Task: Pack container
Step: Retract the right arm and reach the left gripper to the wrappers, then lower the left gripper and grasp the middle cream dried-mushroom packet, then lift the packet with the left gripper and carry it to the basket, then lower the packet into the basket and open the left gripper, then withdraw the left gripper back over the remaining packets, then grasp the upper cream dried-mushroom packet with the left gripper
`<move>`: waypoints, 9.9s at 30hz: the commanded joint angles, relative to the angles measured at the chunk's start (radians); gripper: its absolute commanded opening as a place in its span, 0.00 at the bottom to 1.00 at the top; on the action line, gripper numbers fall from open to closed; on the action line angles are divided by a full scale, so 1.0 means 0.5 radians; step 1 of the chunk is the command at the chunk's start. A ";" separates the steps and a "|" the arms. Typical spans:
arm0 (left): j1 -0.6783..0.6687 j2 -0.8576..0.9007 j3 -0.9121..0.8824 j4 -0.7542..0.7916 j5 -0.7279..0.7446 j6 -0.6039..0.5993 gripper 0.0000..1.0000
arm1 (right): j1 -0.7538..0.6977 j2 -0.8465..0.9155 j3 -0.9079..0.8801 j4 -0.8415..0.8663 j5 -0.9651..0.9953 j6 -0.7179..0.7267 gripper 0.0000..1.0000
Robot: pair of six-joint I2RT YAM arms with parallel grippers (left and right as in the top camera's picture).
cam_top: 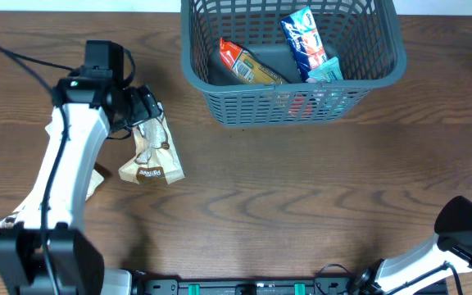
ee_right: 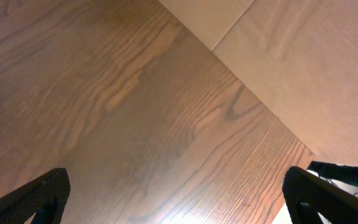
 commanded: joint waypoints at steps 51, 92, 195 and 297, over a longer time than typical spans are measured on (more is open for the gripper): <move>0.002 0.487 -0.124 0.253 0.179 0.328 0.99 | -0.239 0.050 -0.010 0.223 -0.340 -0.227 0.99; -0.005 0.488 -0.523 0.499 0.027 0.352 0.99 | -0.239 0.049 -0.010 0.220 -0.385 -0.234 0.99; -0.953 0.179 0.506 1.466 -0.124 0.473 0.06 | -0.239 0.049 -0.010 0.023 -0.663 -0.227 0.99; 0.648 0.703 1.083 -0.613 0.007 1.497 0.99 | -0.239 0.049 -0.010 -0.063 -0.662 -0.227 0.99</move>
